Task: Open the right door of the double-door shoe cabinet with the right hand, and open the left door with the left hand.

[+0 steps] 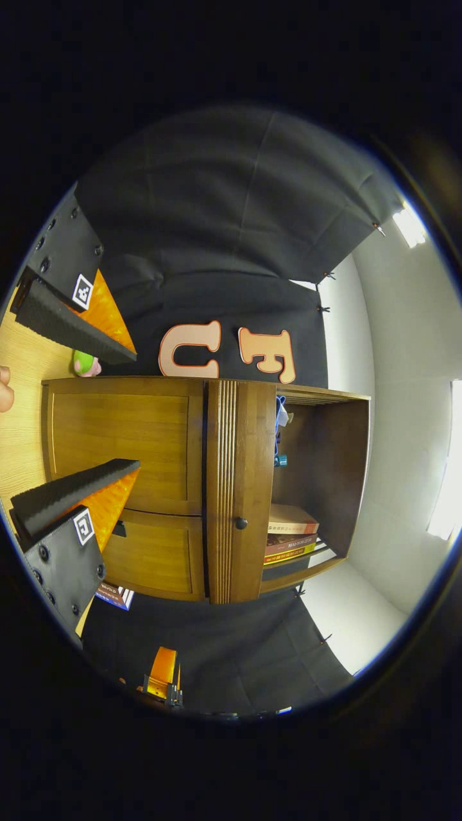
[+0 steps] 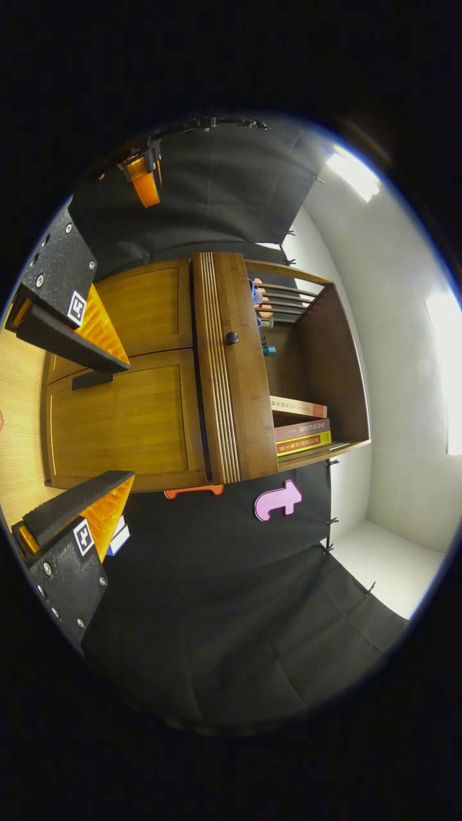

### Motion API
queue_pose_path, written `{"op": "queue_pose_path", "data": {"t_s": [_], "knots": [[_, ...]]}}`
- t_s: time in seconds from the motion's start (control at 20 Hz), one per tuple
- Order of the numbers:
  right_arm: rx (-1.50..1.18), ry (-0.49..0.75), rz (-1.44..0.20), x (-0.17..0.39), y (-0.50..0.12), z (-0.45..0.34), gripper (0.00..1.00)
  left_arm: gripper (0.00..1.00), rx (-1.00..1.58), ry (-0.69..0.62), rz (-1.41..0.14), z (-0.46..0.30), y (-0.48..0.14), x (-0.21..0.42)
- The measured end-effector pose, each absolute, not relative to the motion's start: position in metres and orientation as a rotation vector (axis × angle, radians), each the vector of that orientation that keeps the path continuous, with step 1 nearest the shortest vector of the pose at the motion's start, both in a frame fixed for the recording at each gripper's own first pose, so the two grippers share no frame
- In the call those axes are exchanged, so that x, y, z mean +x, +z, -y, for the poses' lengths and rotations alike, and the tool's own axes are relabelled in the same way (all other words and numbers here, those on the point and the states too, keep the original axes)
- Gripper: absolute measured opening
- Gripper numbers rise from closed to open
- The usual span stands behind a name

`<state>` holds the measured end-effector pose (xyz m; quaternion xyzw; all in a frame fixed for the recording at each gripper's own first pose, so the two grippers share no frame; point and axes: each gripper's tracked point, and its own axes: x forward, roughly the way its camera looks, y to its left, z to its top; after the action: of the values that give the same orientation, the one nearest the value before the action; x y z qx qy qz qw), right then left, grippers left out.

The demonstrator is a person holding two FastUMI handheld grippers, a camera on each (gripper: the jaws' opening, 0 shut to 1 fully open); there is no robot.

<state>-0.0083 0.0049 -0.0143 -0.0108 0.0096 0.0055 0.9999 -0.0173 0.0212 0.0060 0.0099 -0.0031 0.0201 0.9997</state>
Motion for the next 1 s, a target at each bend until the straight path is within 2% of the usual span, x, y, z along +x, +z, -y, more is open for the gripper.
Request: {"op": "queue_pose_path", "data": {"t_s": [0.3,0.55,0.75,1.0], "knots": [[-0.023,0.011,-0.035,-0.005,-0.024,-0.003,0.93,0.95,0.006,-0.004,-0.006,-0.003,0.002,-0.016],[-0.026,0.016,-0.044,-0.001,-0.032,-0.005,0.94,0.99,0.010,-0.010,-0.013,-0.003,0.001,-0.014],[-0.030,0.022,-0.055,0.003,-0.039,-0.010,0.94,0.95,0.007,-0.002,-0.012,-0.007,0.001,-0.015],[-0.051,0.031,-0.067,0.014,-0.059,-0.021,0.94,0.99,0.018,-0.003,0.002,-0.008,0.005,-0.022]]}}
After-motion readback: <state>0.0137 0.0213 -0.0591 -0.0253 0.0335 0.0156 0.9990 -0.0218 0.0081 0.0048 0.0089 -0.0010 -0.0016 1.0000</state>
